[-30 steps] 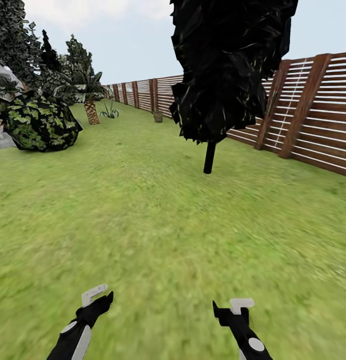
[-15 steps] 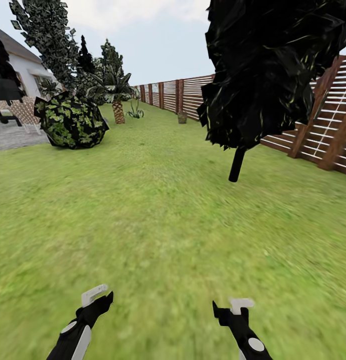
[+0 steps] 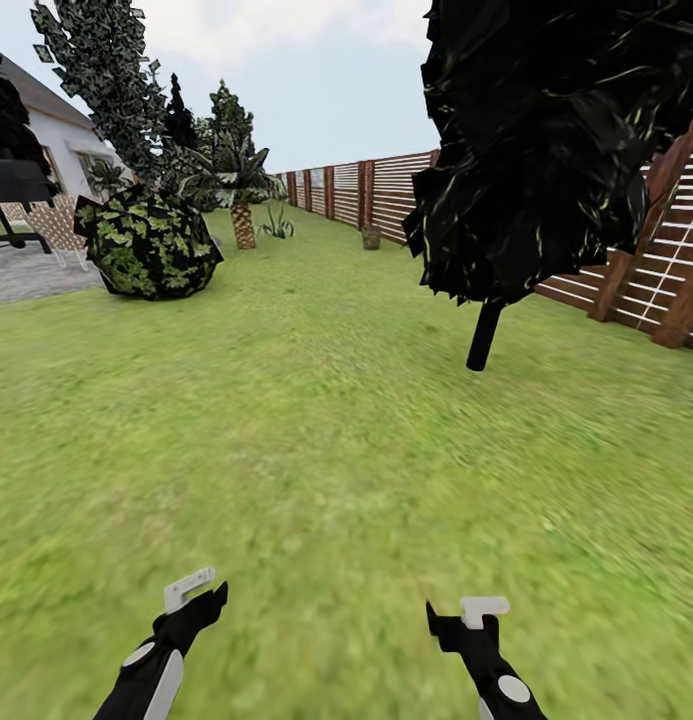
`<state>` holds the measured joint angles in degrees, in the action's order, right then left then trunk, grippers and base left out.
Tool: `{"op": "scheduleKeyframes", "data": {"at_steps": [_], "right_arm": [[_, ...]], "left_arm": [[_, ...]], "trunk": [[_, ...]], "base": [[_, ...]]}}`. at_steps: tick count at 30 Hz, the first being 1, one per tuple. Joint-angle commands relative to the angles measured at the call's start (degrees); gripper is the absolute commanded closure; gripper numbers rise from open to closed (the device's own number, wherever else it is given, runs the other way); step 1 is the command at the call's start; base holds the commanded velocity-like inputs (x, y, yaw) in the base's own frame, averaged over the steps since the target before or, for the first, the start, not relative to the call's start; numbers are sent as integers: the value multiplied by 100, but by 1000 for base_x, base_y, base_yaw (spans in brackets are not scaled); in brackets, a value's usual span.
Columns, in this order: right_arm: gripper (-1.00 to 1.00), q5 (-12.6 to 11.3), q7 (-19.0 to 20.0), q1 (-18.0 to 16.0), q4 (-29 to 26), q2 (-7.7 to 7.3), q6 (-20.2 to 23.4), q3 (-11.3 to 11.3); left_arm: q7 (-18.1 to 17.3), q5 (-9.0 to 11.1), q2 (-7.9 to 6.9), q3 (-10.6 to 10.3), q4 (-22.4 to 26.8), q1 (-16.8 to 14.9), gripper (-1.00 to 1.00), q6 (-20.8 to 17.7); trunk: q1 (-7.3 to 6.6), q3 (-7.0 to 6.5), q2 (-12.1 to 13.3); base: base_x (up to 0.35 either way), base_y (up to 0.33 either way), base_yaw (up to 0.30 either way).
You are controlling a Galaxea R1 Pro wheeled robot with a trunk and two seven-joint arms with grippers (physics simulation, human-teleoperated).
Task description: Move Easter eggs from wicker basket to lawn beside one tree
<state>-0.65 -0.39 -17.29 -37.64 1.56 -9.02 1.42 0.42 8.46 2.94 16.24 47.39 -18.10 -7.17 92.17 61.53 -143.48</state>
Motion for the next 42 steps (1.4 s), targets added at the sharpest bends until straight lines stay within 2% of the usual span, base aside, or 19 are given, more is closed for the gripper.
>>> {"op": "scheduleKeyframes", "data": {"at_steps": [1, 7, 16, 42], "right_arm": [[-100, -6, 0, -2, 3, 1, -19, 7], [-100, -5, 3, -2, 3, 2, -21, 7], [-100, -5, 2, -2, 3, 2, -21, 7], [-100, -5, 3, -2, 3, 2, -21, 7]], "left_arm": [[6, 61, 5, 11, 14, -1, -100, -38], [-3, 60, -1, 18, 38, -1, -100, -31], [-7, 59, -7, 11, 8, -1, -100, -38], [1, 59, -5, 11, 7, -1, -100, -39]], "trunk": [[-4, -18, 0], [-19, -151, 8], [-19, -151, 8], [-19, -151, 8]], "base": [[0, 0, 0], [0, 0, 0], [31, 0, 0], [324, 0, 0]]}}
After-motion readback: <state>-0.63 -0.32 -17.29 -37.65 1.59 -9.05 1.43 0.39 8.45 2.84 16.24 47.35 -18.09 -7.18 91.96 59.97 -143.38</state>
